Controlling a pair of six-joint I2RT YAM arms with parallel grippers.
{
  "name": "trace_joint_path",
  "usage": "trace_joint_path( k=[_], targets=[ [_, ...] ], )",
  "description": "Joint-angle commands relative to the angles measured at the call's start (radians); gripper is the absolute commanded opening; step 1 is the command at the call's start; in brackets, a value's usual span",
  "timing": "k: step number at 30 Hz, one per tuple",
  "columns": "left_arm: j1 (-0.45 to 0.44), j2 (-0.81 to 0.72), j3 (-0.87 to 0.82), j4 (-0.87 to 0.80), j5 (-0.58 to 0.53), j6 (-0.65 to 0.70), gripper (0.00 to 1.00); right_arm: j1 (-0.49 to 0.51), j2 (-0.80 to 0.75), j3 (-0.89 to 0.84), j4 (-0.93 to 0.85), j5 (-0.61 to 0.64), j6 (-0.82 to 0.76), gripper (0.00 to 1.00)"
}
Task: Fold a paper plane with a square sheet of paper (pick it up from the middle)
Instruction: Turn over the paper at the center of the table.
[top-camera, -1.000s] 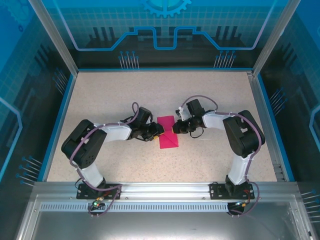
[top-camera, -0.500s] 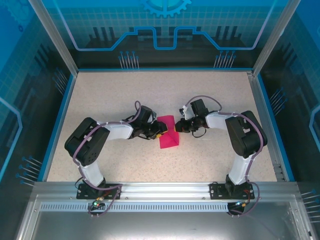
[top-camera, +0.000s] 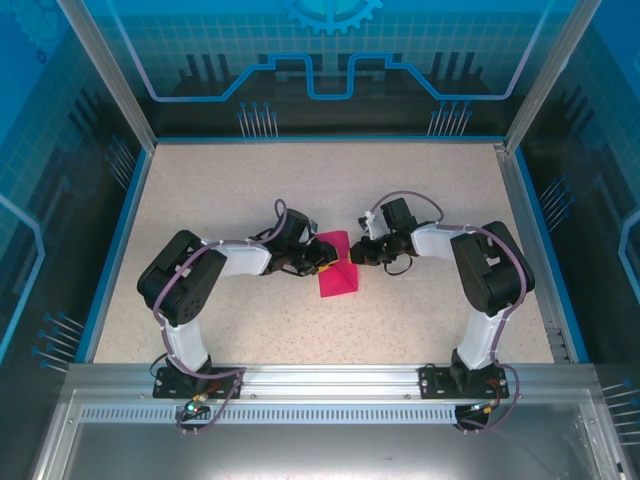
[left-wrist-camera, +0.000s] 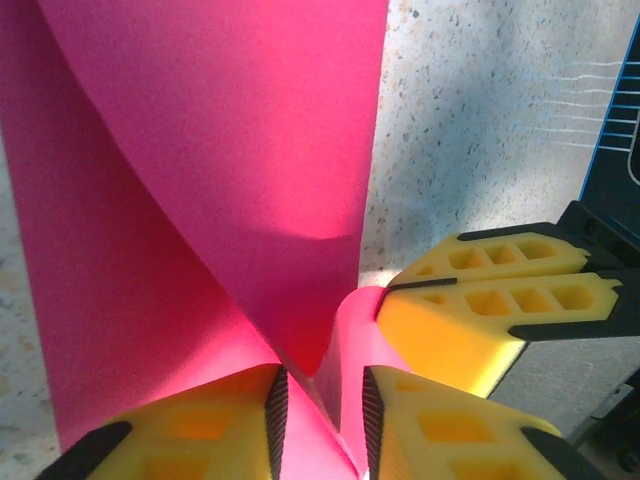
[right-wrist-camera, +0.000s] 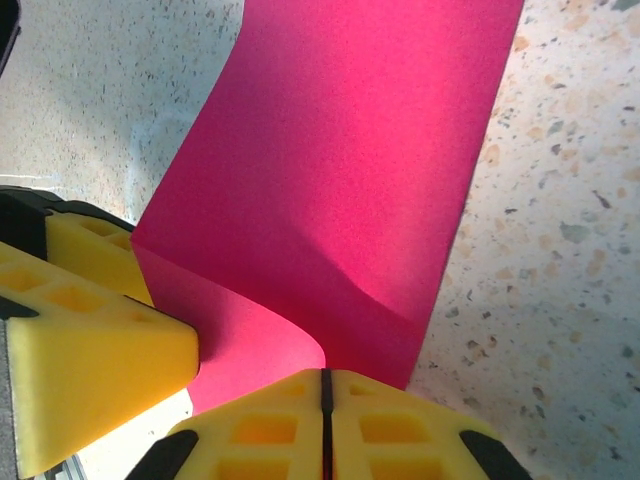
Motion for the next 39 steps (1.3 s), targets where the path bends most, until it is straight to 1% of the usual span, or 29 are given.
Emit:
trace_joint_path(
  k=[1,3,5,9,11,15,17,20,24,28,31,36,39],
  targets=[
    [-0.007,0.02,0.03,-0.018,0.016,0.009,0.27,-0.012,-0.035,-0.015,0.01,-0.025,0.005,0.09],
    [-0.007,0.022,0.031,-0.028,0.011,0.01,0.24,-0.011,-0.045,-0.017,0.008,-0.022,0.006,0.11],
    [-0.009,0.023,0.028,-0.031,0.005,0.008,0.21,-0.011,-0.059,-0.016,-0.002,-0.017,0.007,0.15],
    [-0.008,0.014,0.024,-0.054,-0.009,0.014,0.18,-0.016,-0.134,-0.031,-0.027,0.027,0.022,0.33],
    [-0.009,0.004,0.021,-0.061,-0.017,0.017,0.17,-0.015,-0.196,-0.039,-0.054,0.083,0.023,0.42],
    [-0.01,-0.024,0.02,-0.095,-0.042,0.032,0.13,-0.017,-0.326,-0.048,-0.15,0.258,0.019,0.56],
    [-0.011,-0.043,0.028,-0.135,-0.064,0.055,0.09,-0.022,-0.386,-0.056,-0.176,0.336,0.023,0.58],
    [-0.011,-0.092,0.05,-0.243,-0.123,0.111,0.05,-0.034,-0.464,-0.106,-0.194,0.407,0.028,0.58],
    [-0.011,-0.208,0.116,-0.47,-0.253,0.213,0.04,-0.062,-0.555,-0.16,-0.205,0.478,0.047,0.61],
    [-0.011,-0.328,0.226,-0.758,-0.439,0.324,0.05,-0.1,-0.635,-0.211,-0.202,0.529,0.061,0.71],
    [-0.013,-0.397,0.313,-0.908,-0.537,0.406,0.05,-0.125,-0.68,-0.236,-0.199,0.55,0.066,0.76],
    [-0.023,-0.424,0.435,-1.072,-0.703,0.535,0.06,-0.163,-0.726,-0.266,-0.195,0.567,0.074,0.83],
    [-0.03,-0.404,0.459,-1.094,-0.794,0.61,0.07,-0.184,-0.737,-0.277,-0.197,0.57,0.085,0.85]
  ],
)
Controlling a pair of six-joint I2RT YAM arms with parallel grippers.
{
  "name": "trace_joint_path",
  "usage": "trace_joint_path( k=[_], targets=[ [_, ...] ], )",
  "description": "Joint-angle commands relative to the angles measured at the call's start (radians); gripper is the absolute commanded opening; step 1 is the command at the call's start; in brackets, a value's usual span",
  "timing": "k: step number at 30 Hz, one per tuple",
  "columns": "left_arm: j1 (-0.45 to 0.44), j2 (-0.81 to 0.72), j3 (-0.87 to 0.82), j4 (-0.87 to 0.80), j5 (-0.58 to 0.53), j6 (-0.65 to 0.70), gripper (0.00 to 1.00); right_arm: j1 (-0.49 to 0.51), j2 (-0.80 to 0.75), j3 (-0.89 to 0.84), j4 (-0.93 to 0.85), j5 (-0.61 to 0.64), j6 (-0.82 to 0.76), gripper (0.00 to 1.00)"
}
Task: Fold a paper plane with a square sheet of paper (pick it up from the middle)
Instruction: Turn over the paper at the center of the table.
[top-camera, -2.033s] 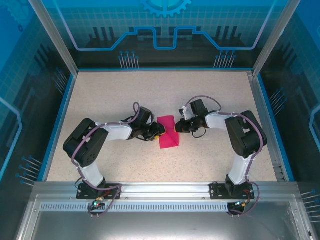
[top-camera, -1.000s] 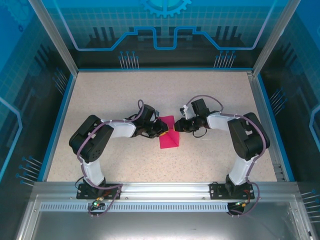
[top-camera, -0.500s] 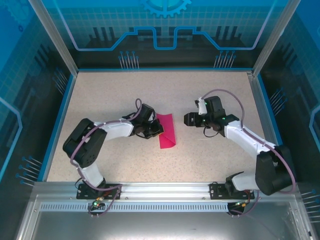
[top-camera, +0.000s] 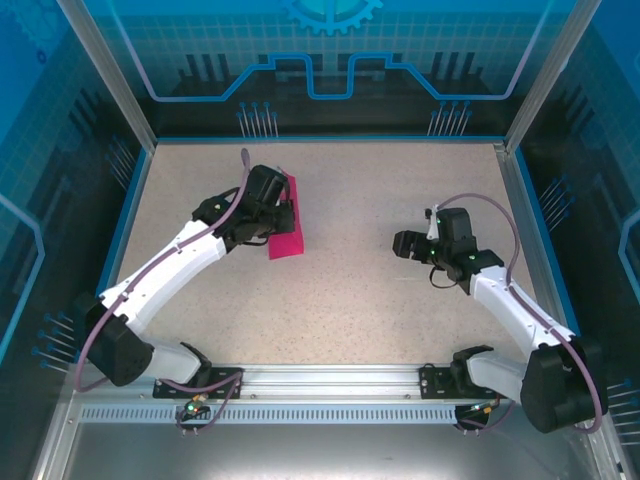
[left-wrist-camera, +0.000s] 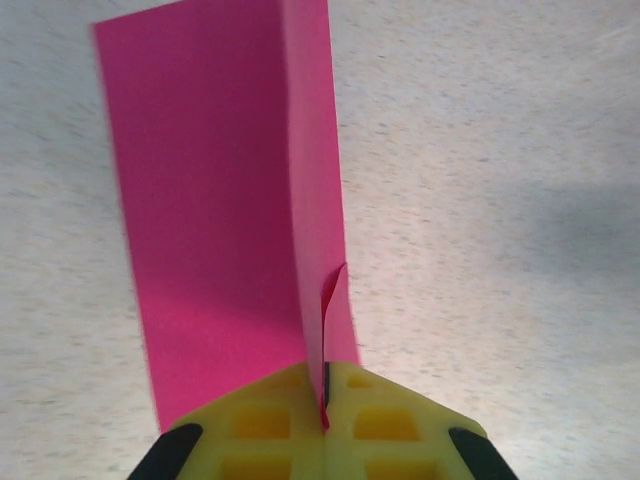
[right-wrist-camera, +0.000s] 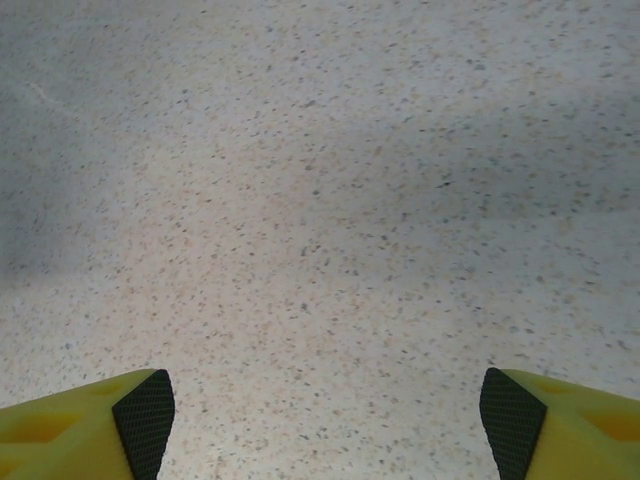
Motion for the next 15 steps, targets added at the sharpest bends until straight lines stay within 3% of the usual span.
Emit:
trace_joint_path(
  k=[1,6,9,15],
  targets=[
    [-0.012,0.043,0.023,-0.143,-0.174,0.146,0.07,-0.033,-0.018,-0.018,-0.01,0.024,0.016,0.85],
    [-0.059,0.19,0.065,-0.173,-0.435,0.19,0.06,-0.057,-0.011,-0.013,-0.037,0.038,0.027,0.86],
    [-0.09,0.333,0.141,-0.261,-0.601,0.131,0.05,-0.071,-0.014,-0.01,-0.046,0.04,0.029,0.86],
    [-0.153,0.555,0.25,-0.31,-0.69,0.059,0.04,-0.099,-0.033,-0.021,-0.055,0.04,0.034,0.86]
  ],
)
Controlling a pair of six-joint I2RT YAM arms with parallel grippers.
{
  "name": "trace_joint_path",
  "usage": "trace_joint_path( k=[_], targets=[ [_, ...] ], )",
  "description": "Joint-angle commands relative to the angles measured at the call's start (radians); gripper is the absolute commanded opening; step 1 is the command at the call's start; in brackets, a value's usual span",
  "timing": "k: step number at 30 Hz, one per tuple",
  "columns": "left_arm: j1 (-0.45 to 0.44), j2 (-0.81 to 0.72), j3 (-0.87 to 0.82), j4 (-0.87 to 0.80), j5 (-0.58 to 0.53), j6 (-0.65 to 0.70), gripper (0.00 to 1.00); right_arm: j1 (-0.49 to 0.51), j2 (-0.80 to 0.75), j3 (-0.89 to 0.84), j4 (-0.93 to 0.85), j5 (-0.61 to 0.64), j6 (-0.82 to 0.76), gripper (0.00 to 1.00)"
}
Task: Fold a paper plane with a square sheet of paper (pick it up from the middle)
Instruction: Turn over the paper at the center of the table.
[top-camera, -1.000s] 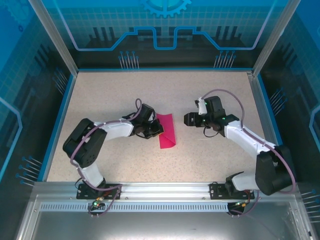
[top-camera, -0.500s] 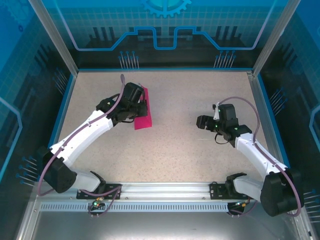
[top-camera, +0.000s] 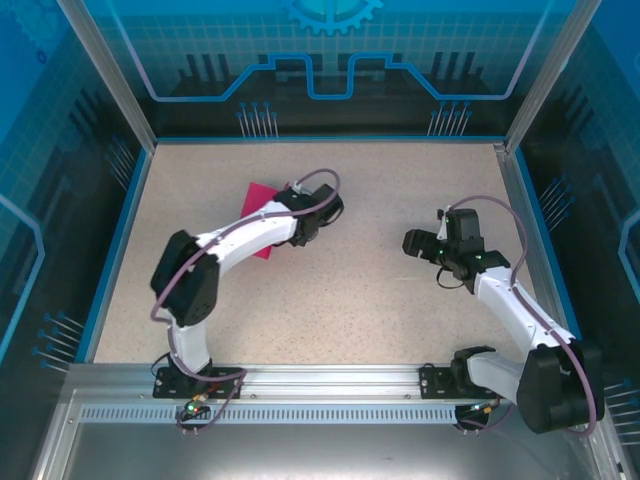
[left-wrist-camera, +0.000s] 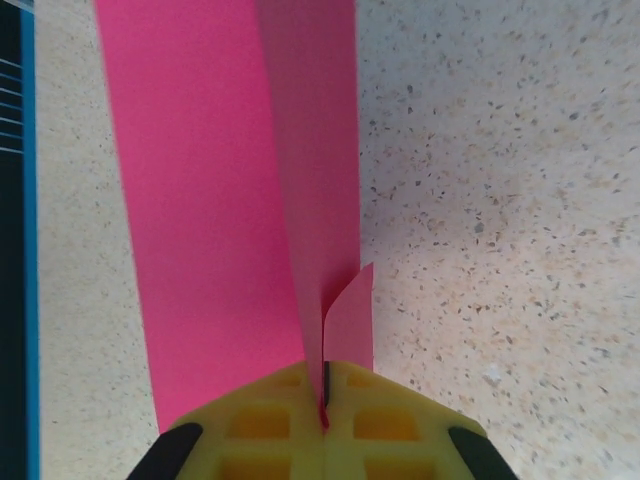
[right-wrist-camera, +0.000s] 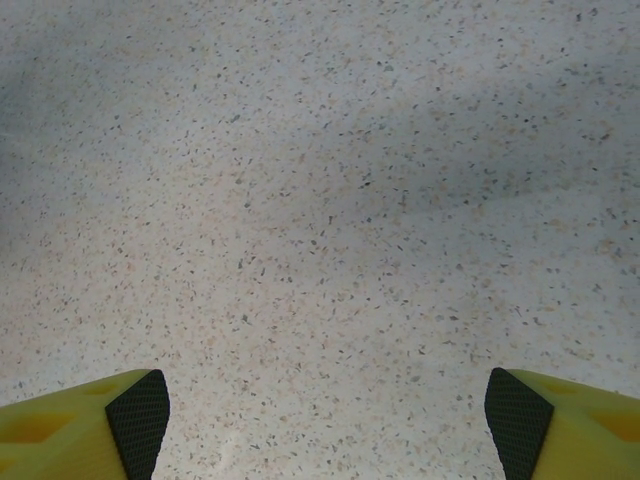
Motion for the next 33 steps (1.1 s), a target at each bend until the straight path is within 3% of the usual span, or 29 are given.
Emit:
trace_joint_path(
  k=[1,8,17,29,33],
  targets=[
    [-0.039,0.08,0.069,-0.081,-0.126,-0.059,0.04,-0.033,-0.031,-0.014,-0.031,0.015,0.013,0.86],
    [-0.093,0.21,0.104,-0.035,-0.116,-0.053,0.03,-0.081,-0.041,-0.026,-0.033,-0.009,0.031,0.86],
    [-0.109,0.241,0.05,0.097,0.064,-0.054,0.05,-0.117,-0.03,-0.041,-0.028,-0.032,0.049,0.87],
    [-0.105,0.255,0.043,0.132,0.169,-0.08,0.22,-0.122,0.008,-0.04,-0.014,-0.058,0.056,0.87],
    [-0.106,0.17,0.033,0.158,0.285,-0.09,0.37,-0.121,0.017,-0.039,-0.009,-0.08,0.054,0.87]
  ],
)
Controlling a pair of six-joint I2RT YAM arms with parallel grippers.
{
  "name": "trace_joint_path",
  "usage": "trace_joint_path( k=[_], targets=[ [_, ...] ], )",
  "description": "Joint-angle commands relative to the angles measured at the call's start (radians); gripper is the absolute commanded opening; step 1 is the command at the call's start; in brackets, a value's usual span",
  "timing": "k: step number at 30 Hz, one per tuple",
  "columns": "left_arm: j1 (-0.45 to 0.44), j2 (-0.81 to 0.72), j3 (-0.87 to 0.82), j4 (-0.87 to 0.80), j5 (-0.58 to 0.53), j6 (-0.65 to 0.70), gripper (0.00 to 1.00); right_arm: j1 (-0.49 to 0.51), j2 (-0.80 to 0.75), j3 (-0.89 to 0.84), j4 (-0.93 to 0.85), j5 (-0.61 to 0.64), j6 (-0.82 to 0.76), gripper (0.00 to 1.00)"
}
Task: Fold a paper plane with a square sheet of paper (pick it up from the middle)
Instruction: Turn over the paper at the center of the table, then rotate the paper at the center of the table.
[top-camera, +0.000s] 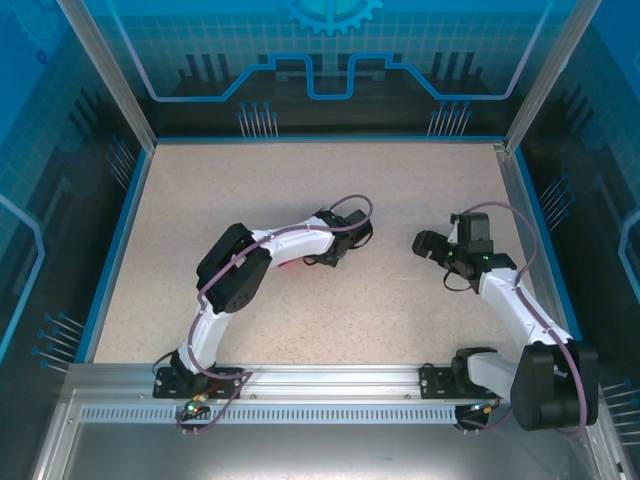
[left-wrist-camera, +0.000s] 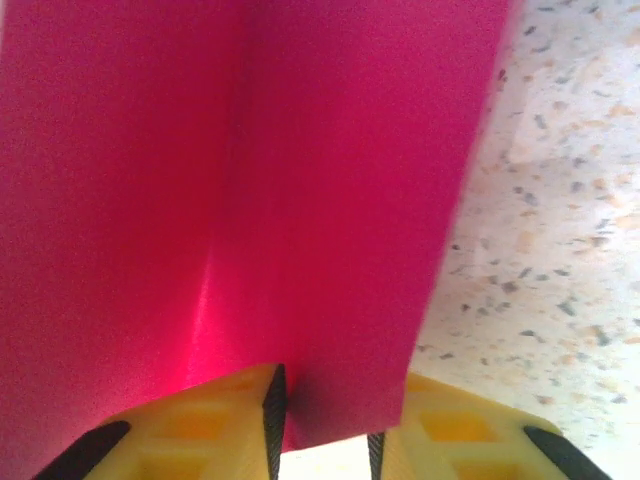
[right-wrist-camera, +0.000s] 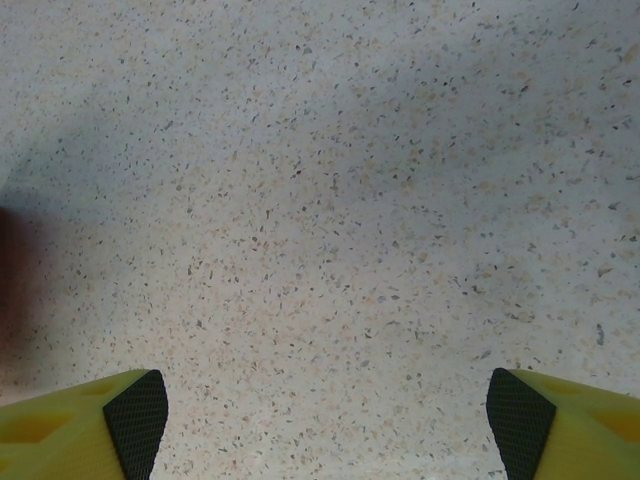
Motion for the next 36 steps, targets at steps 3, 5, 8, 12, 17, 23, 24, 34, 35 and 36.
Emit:
trace_joint_path(
  k=[3,5,8,12,17,23,24,34,35,36],
  targets=[
    [0.0,-0.206,-0.066,0.088,0.258,-0.018,0.49,-0.022,0.014,-0.011,0.017,-0.057,-0.001,0.87],
    [0.012,-0.296,-0.115,0.169,0.426,0.012,0.57,-0.023,0.023,-0.014,0.031,-0.086,-0.007,0.87],
    [0.07,-0.413,-0.208,0.286,0.635,0.003,0.62,-0.006,0.047,-0.012,0.062,-0.131,-0.018,0.87],
    [0.187,-0.532,-0.354,0.429,0.802,-0.077,0.66,0.094,0.095,0.037,0.056,-0.112,-0.039,0.87],
    [0.313,-0.638,-0.508,0.499,0.805,-0.198,0.68,0.32,0.228,0.161,0.057,-0.064,-0.019,0.84],
    [0.449,-0.748,-0.695,0.484,0.687,-0.342,0.93,0.61,0.499,0.386,0.123,-0.034,0.039,0.76],
    [0.472,-0.766,-0.726,0.482,0.676,-0.354,0.97,0.647,0.549,0.444,0.11,-0.019,0.044,0.75],
    [0.604,-0.933,-0.876,0.398,0.614,-0.34,0.98,0.756,0.947,0.899,-0.028,-0.011,0.107,0.62],
    [0.609,-0.939,-0.883,0.397,0.615,-0.335,0.99,0.759,0.981,0.932,-0.054,-0.011,0.105,0.61],
    [0.616,-0.944,-0.889,0.394,0.617,-0.33,0.99,0.762,1.016,0.975,-0.085,-0.01,0.106,0.6]
  ],
)
